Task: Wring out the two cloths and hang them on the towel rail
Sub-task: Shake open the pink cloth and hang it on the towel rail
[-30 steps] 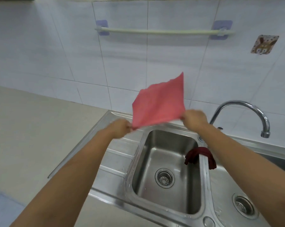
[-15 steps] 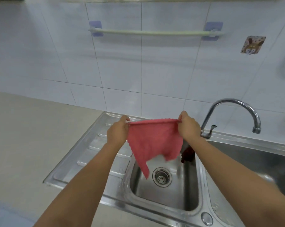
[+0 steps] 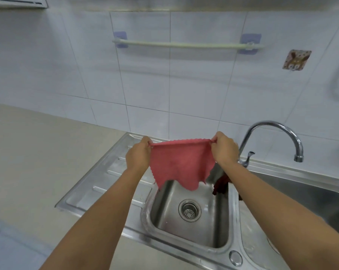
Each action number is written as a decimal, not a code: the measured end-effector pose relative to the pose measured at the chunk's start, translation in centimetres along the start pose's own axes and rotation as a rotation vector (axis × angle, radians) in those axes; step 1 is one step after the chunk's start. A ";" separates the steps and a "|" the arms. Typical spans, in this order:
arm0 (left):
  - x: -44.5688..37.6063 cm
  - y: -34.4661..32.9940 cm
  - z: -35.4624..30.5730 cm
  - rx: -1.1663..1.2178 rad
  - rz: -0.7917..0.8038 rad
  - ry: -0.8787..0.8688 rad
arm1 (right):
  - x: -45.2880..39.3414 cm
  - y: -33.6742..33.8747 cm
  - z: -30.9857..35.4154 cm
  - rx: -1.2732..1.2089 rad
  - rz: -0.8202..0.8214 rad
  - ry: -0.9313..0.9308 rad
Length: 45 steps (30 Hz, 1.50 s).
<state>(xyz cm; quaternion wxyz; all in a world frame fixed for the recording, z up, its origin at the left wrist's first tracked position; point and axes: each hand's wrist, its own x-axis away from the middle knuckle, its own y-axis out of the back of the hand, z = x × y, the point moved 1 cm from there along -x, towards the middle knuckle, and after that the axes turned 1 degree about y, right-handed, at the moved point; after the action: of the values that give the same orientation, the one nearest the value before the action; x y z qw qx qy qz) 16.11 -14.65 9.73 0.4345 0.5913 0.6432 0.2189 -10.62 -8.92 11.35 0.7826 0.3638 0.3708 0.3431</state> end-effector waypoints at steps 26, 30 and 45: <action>-6.7 5.8 -6.5 0.793 -0.132 0.277 | -6.1 5.0 7.5 -1.519 0.170 -0.676; -10.6 8.3 -7.1 1.000 -0.125 0.252 | -9.4 6.3 11.8 -1.624 0.060 -0.577; -27.2 12.5 -6.1 0.610 -0.120 -0.143 | -20.4 6.4 22.7 -0.811 -0.536 -0.161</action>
<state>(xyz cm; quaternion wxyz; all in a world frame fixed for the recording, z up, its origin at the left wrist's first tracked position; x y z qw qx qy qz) 16.16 -36.49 31.07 0.2932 0.6693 0.6807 -0.0521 -3.45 -29.31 33.85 0.9481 -0.0532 0.2261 0.2171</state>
